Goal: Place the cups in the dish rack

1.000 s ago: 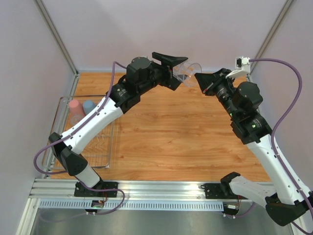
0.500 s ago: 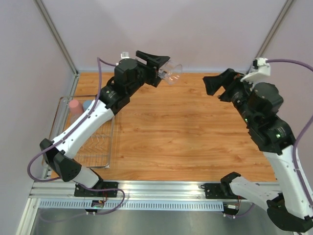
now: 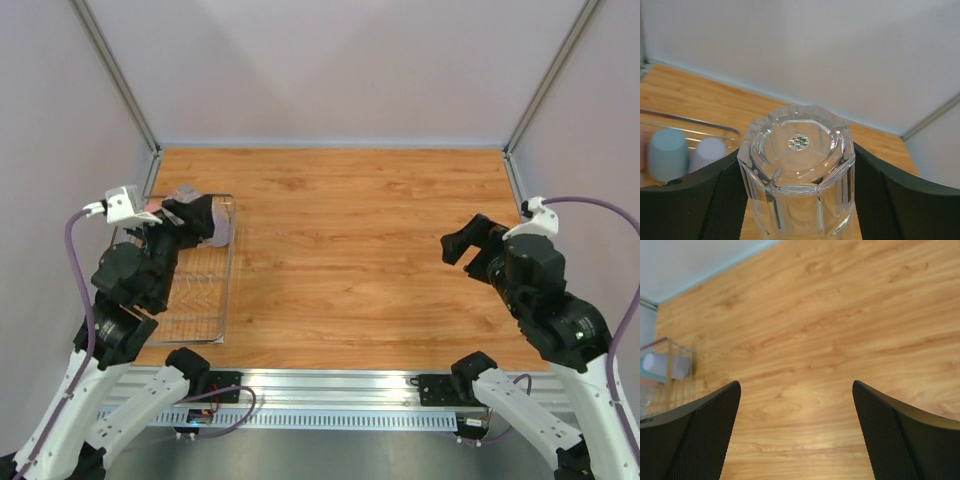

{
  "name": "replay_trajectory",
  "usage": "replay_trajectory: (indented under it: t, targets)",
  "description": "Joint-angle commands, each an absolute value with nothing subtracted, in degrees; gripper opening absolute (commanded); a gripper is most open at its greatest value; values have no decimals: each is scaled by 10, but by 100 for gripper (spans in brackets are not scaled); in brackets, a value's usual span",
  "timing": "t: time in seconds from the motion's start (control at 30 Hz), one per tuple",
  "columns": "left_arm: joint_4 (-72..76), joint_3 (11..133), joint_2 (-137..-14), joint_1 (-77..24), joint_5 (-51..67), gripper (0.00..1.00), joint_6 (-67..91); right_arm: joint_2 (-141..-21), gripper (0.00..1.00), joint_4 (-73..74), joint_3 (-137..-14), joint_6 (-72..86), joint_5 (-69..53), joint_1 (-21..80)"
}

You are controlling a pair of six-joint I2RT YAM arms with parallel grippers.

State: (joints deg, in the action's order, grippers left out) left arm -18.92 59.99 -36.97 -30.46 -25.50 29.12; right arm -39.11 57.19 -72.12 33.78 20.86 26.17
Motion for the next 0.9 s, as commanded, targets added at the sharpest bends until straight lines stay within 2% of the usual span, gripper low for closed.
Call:
replay_trajectory:
  t: [0.0, 0.1, 0.23, 0.37, 0.53, 0.87]
  targets:
    - [-236, 530, -352, -300, -361, 29, 160, -360, 95, 542, -664, 366, 189, 262]
    - [-221, 467, -324, -299, -436, 32, 158, -354, 95, 527, -631, 356, 184, 262]
    - [-129, 385, -301, -287, -518, 33, 141, -361, 95, 522, -615, 354, 186, 263]
    - [-45, 326, -313, -254, -519, 35, 155, -359, 95, 520, -602, 364, 192, 262]
    - [-55, 310, -365, -144, -468, 35, 249, -348, 95, 531, -595, 374, 188, 262]
    - [90, 288, -484, -130, -451, 34, 294, -332, 95, 545, -577, 381, 198, 261]
